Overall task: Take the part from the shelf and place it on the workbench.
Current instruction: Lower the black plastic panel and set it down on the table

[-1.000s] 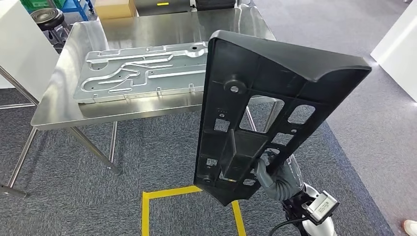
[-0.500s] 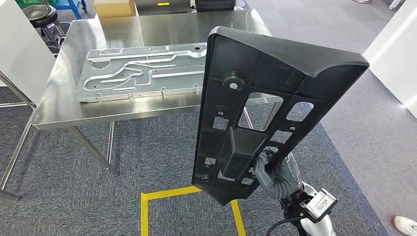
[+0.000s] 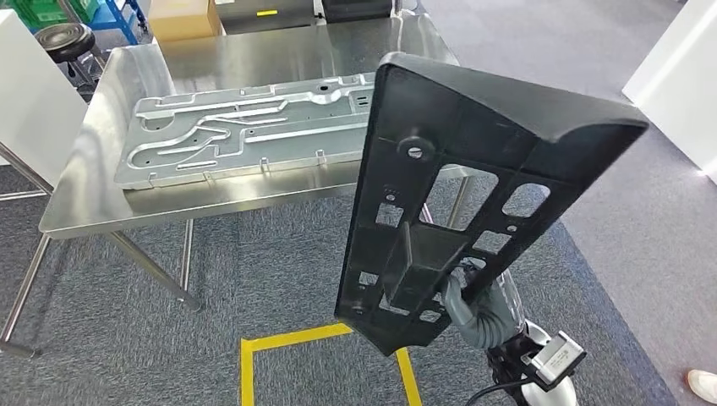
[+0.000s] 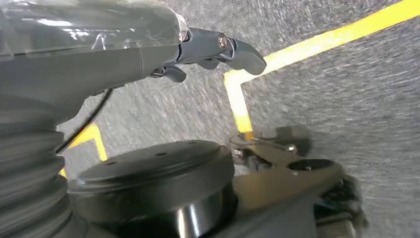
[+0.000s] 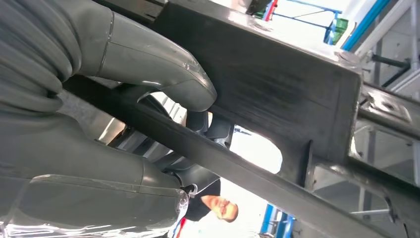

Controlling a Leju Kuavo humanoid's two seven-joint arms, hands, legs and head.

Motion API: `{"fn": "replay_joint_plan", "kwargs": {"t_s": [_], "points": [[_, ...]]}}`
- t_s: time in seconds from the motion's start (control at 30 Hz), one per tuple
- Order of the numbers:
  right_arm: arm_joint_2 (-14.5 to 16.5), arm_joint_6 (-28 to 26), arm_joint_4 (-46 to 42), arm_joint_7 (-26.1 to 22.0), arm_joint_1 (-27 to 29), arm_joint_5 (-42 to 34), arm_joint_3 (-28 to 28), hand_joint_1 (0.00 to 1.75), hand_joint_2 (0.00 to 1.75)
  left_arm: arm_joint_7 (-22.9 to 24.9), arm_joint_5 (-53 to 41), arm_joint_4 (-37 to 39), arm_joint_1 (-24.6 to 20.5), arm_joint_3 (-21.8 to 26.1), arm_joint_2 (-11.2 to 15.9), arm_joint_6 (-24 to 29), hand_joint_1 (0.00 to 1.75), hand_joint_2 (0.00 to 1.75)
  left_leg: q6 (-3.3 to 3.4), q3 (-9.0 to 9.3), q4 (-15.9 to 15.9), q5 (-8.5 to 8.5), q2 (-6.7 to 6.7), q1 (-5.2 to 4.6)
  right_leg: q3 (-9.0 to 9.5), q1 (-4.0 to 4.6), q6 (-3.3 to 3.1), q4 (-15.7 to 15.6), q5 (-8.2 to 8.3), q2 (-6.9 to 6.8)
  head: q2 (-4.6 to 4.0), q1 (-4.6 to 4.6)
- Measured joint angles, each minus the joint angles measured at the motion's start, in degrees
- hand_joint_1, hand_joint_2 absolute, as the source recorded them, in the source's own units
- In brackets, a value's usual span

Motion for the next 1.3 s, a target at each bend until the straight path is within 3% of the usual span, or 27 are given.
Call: {"fn": "replay_joint_plan", "kwargs": {"t_s": [0.03, 0.07, 0.13, 0.2, 0.23, 0.37, 0.43, 0.5, 0.53, 0.57, 0.6, 0.67, 0.73, 0.83, 0.9, 0.93, 1.03, 1.07, 1.1, 1.13, 1.2, 1.23, 1.27, 1.3], "points": [[0.0, 0.0, 0.0, 0.0, 0.2, 0.0, 0.0, 1.75, 1.75, 0.0, 0.0, 0.0, -0.1, 0.0, 0.0, 0.0, 0.0, 1.75, -0.02, -1.61, 2.5, -0.34, -0.02, 0.03, 0.2, 0.09, -0.04, 0.1, -0.23, 0.04, 0.0, 0.01], [0.0, 0.0, 0.0, 0.0, 0.3, 0.0, 0.0, 1.75, 1.75, -0.1, 0.0, 0.0, -0.2, 0.0, 0.0, 0.0, 0.0, 1.75, 0.03, -2.18, 3.0, 0.46, -0.04, 0.04, 0.5, 0.16, -0.05, 0.1, -0.5, 0.1, 0.0, 0.01], [0.0, 0.0, 0.0, 0.0, 0.4, 0.0, 0.0, 1.75, 1.75, -0.1, -0.1, 0.0, -0.2, 0.0, 0.1, 0.0, 0.0, 1.75, 0.47, 0.23, -3.4, 5.26, -0.08, 0.03, 1.55, 0.29, 0.07, 0.1, -1.24, 0.3, 0.0, 0.01], [0.0, 0.0, -0.1, 0.0, 0.4, 0.0, 0.0, 1.75, 1.75, 0.0, -0.1, 0.0, 0.0, 0.0, 0.1, 0.0, 0.0, 1.75, 1.15, 3.46, -10.8, 8.43, -0.2, -0.18, 2.26, 0.45, 0.45, 0.2, -1.93, 0.49, 0.0, 0.01], [0.0, 0.0, -0.2, 0.0, 0.4, 0.0, 0.0, 1.75, 1.75, 0.0, -0.1, 0.0, 0.1, 0.0, 0.1, 0.0, 0.0, 1.75, 1.42, 4.21, -12.7, 8.73, -0.25, -0.3, 2.3, 0.47, 0.71, 0.2, -2.12, 0.54, 0.0, 0.02], [0.0, 0.0, -0.4, 0.0, 0.5, 0.0, 0.0, 1.75, 1.75, 0.1, -0.1, 0.0, 0.2, 0.0, 0.1, 0.0, 0.0, 1.75, 2.43, 5.16, -14.2, 8.19, -0.39, -0.17, 1.87, 0.42, 1.84, 1.8, -2.55, 0.46, 0.0, 0.02], [0.0, 0.0, -0.5, 0.0, 0.4, -0.1, 0.0, 1.75, 1.75, 0.1, -0.1, 0.0, 0.2, 0.0, 0.0, 0.1, 0.0, 1.75, 2.94, 5.95, -14.5, 7.93, -0.4, 0.11, -0.78, 0.26, 2.38, 6.7, -4.63, 0.3, 0.0, 0.03], [0.0, 0.0, -0.6, 0.1, 0.5, -0.1, 0.0, 1.75, 1.75, 0.1, -0.1, 0.0, 0.1, 0.0, 0.0, 0.1, 0.0, 1.75, 3.16, 6.31, -14.5, 7.44, -0.38, 0.14, -5.69, 0.04, 2.83, 14.1, -7.24, 0.24, 0.0, 0.03], [0.0, 0.0, -0.6, 0.1, 0.6, -0.1, 0.0, 1.75, 1.75, 0.1, -0.1, 0.0, 0.2, 0.0, 0.0, 0.1, 0.0, 1.75, 3.14, 6.56, -14.5, 7.16, -0.39, 0.14, -7.81, -0.11, 2.99, 16.6, -7.62, 0.21, 0.0, 0.03], [-0.1, 0.0, -0.6, 0.1, 0.6, -0.1, 0.0, 1.75, 1.75, 0.1, 0.0, 0.0, 0.3, 0.0, 0.0, 0.1, 0.0, 1.75, 3.09, 6.91, -14.5, 6.84, -0.4, 0.15, -9.06, -0.23, 3.11, 17.4, -6.94, 0.18, 0.0, 0.03], [-0.1, 0.0, -0.6, 0.1, 0.6, -0.1, 0.0, 1.75, 1.75, 0.1, 0.0, 0.0, 0.4, 0.0, 0.0, 0.1, 0.0, 1.75, 2.99, 7.41, -14.5, 6.47, -0.42, 0.18, -9.16, -0.34, 3.18, 16.0, -5.01, 0.15, 0.0, 0.03], [-0.1, 0.0, -0.6, 0.1, 0.6, -0.1, 0.0, 1.75, 1.75, 0.1, 0.0, 0.0, 0.4, 0.0, -0.1, 0.1, 0.0, 1.75, 2.62, 8.59, -14.5, 5.57, -0.44, 0.21, -6.85, -0.43, 3.02, 8.6, 0.56, -0.06, 0.0, 0.03], [-0.1, 0.1, -0.6, 0.2, 0.4, -0.1, 0.0, 1.75, 1.75, 0.1, 0.2, 0.0, 0.3, 0.0, -0.1, 0.1, 0.0, 1.75, 1.95, 9.22, -14.4, 4.7, -0.43, 0.08, -4.75, -0.12, 2.41, 2.8, 2.52, -0.42, 0.0, 0.03], [-0.1, 0.1, -0.6, 0.2, 0.4, -0.1, 0.0, 1.75, 1.75, 0.2, 0.4, 0.0, 0.2, 0.0, -0.1, 0.2, 0.0, 1.75, 0.85, 9.7, -13.8, 4.11, -0.26, -0.03, -3.96, 0.14, 1.12, 1.5, 1.91, -0.26, 0.0, 0.01], [-0.1, 0.1, -0.6, 0.2, 0.3, -0.1, 0.0, 1.75, 1.75, 0.2, 0.5, 0.0, 0.1, 0.0, -0.1, 0.2, 0.0, 1.75, 0.29, 9.1, -11.4, 3.36, -0.26, 0.14, -3.03, 0.01, 0.36, 1.3, 1.55, -0.12, 0.0, 0.01], [-0.1, 0.1, -0.6, 0.2, 0.3, -0.1, 0.0, 1.75, 1.75, 0.2, 0.5, 0.0, 0.1, 0.0, -0.1, 0.2, 0.0, 1.75, 0.06, 7.76, -8.8, 2.5, -0.28, 0.23, -2.57, -0.02, 0.07, 1.2, 1.3, -0.11, 0.0, 0.01], [-0.1, 0.1, -0.6, 0.2, 0.4, -0.1, 0.0, 1.75, 1.75, 0.1, 0.5, 0.0, 0.1, 0.0, 0.0, 0.2, 0.0, 1.75, -0.3, 1.2, 1.2, -1.51, -0.29, 0.28, -1.42, 0.14, -0.39, 1.3, 0.22, -0.07, 0.0, 0.01], [-0.1, 0.1, -0.6, 0.2, 0.5, -0.1, 0.0, 1.75, 1.75, 0.0, 0.5, 0.0, 0.1, 0.0, 0.0, 0.2, 0.0, 1.75, -0.25, -0.28, 2.5, -2.11, -0.29, 0.28, -0.88, 0.21, -0.42, 1.3, -0.22, -0.02, 0.0, 0.01], [-0.1, 0.1, -0.6, 0.2, 0.6, -0.1, 0.0, 1.75, 1.75, 0.0, 0.6, 0.0, 0.1, 0.0, 0.0, 0.2, 0.0, 1.75, -0.09, -0.79, 1.8, -1.46, -0.29, 0.27, -0.2, 0.29, -0.41, 1.3, -0.72, 0.03, 0.0, 0.01], [-0.1, 0.1, -0.6, 0.2, 0.6, -0.1, 0.0, 1.75, 1.75, -0.1, 0.5, 0.0, 0.0, 0.0, 0.0, 0.2, 0.0, 1.75, 0.12, -0.4, -0.8, 0.51, -0.29, 0.25, 0.58, 0.36, -0.37, 1.3, -1.25, 0.08, 0.0, 0.01], [-0.1, 0.1, -0.6, 0.2, 0.6, -0.1, 0.0, 1.75, 1.75, 0.0, 0.5, 0.0, 0.2, 0.0, 0.1, 0.2, 0.0, 1.75, 0.73, 1.2, -7.9, 6.06, -0.31, 0.02, 1.93, 0.53, -0.14, 1.3, -2.33, 0.21, 0.0, 0.01], [-0.1, 0.1, -0.6, 0.2, 0.6, -0.1, 0.0, 1.75, 1.75, 0.0, 0.5, 0.0, 0.2, 0.0, 0.1, 0.1, 0.0, 1.75, 1.04, 1.75, -10.4, 7.71, -0.35, -0.16, 2.3, 0.6, 0.12, 1.4, -2.8, 0.29, 0.0, 0.01], [-0.1, 0.1, -0.6, 0.2, 0.7, -0.1, 0.0, 1.75, 1.75, 0.1, 0.5, 0.0, 0.3, 0.0, 0.1, 0.1, 0.0, 1.75, 1.39, 2.05, -11.8, 8.7, -0.38, -0.33, 2.6, 0.62, 0.46, 1.5, -3.09, 0.36, 0.0, 0.01], [-0.1, 0.1, -0.7, 0.2, 0.7, -0.1, 0.0, 1.75, 1.75, 0.2, 0.5, 0.0, 0.3, 0.0, 0.1, 0.1, 0.0, 1.75, 1.67, 2.16, -12.3, 8.59, -0.43, -0.44, 2.78, 0.68, 0.84, 1.8, -3.17, 0.43, 0.0, 0.01]]}}
